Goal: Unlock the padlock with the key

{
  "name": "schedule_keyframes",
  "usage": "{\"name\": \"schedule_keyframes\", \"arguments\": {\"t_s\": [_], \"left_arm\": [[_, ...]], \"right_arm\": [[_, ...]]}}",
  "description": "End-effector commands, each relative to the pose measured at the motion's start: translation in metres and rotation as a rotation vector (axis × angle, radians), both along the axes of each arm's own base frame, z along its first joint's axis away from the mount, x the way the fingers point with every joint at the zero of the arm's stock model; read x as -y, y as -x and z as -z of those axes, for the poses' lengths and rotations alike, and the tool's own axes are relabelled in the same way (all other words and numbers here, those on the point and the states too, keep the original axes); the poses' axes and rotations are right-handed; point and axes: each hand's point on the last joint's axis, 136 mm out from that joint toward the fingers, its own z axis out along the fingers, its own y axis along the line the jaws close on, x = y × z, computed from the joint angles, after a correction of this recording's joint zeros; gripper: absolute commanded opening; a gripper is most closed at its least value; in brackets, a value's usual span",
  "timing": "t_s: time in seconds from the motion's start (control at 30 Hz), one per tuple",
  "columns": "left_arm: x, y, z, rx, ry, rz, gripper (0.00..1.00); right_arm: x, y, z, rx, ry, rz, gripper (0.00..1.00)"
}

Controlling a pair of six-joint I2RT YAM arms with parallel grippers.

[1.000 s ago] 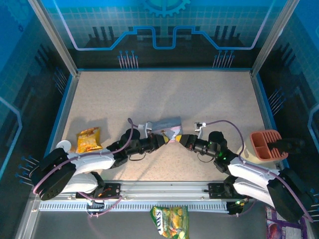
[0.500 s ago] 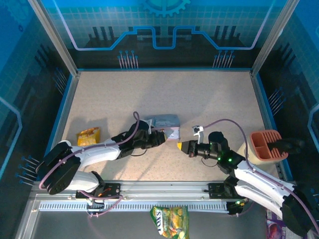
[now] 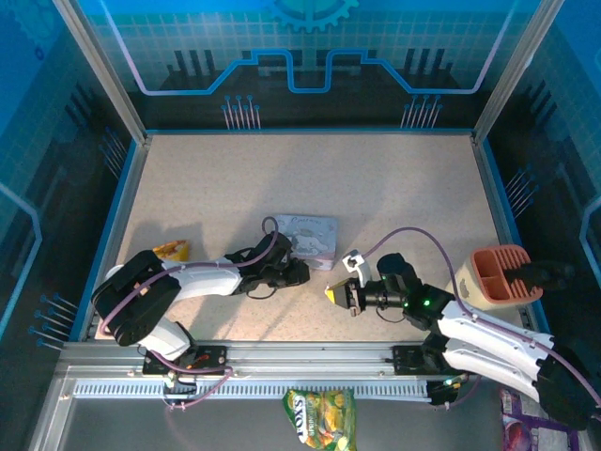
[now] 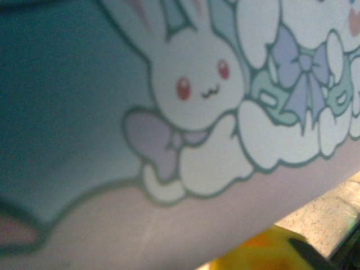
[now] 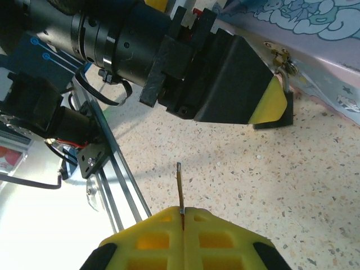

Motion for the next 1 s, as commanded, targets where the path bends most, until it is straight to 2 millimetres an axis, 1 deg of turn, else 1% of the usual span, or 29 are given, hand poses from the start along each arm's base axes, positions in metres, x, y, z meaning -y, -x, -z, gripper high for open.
{"name": "schedule_keyframes", "arguments": {"t_s": [0.0,0.03,0.07,0.1,0.17,0.23,0.33,0.43,0.5,0.6,0.7,0.8,0.97], "left_arm": [[-0.007,0.008,-0.014,0.057,0.006,0.012,0.34],[-0.015,0.01,-0.02,0.098,0.019,-0.026,0.43],[-0.022,0.011,-0.026,0.133,0.034,-0.06,0.5],[-0.028,0.013,-0.035,0.169,0.049,-0.081,0.53],[-0.036,0.017,-0.053,0.244,0.051,-0.073,0.55],[-0.033,0.024,-0.074,0.332,0.084,-0.014,0.57],[-0.019,0.039,-0.105,0.456,0.165,0.118,0.57],[-0.004,0.057,-0.124,0.538,0.215,0.243,0.56],[0.004,0.065,-0.129,0.563,0.242,0.296,0.55],[0.012,0.073,-0.129,0.56,0.259,0.354,0.53],[0.019,0.075,-0.127,0.544,0.257,0.382,0.48],[0.026,0.079,-0.127,0.539,0.271,0.409,0.45],[0.032,0.08,-0.124,0.515,0.266,0.433,0.39]], "right_arm": [[-0.003,-0.001,-0.007,0.062,0.036,-0.035,0.0],[-0.004,-0.001,-0.007,0.066,0.043,-0.042,0.0],[-0.004,0.0,-0.007,0.07,0.047,-0.047,0.0],[-0.005,0.001,-0.007,0.074,0.053,-0.053,0.0],[-0.005,0.001,-0.008,0.084,0.065,-0.058,0.0],[-0.007,0.003,-0.009,0.09,0.069,-0.073,0.0],[-0.012,0.006,-0.012,0.099,0.068,-0.102,0.0],[-0.017,0.01,-0.017,0.118,0.066,-0.138,0.0],[-0.021,0.014,-0.02,0.134,0.064,-0.16,0.0],[-0.025,0.017,-0.023,0.149,0.064,-0.184,0.0],[-0.029,0.02,-0.024,0.155,0.068,-0.202,0.0],[-0.031,0.021,-0.024,0.159,0.076,-0.21,0.0],[-0.035,0.023,-0.024,0.161,0.077,-0.219,0.0]]}}
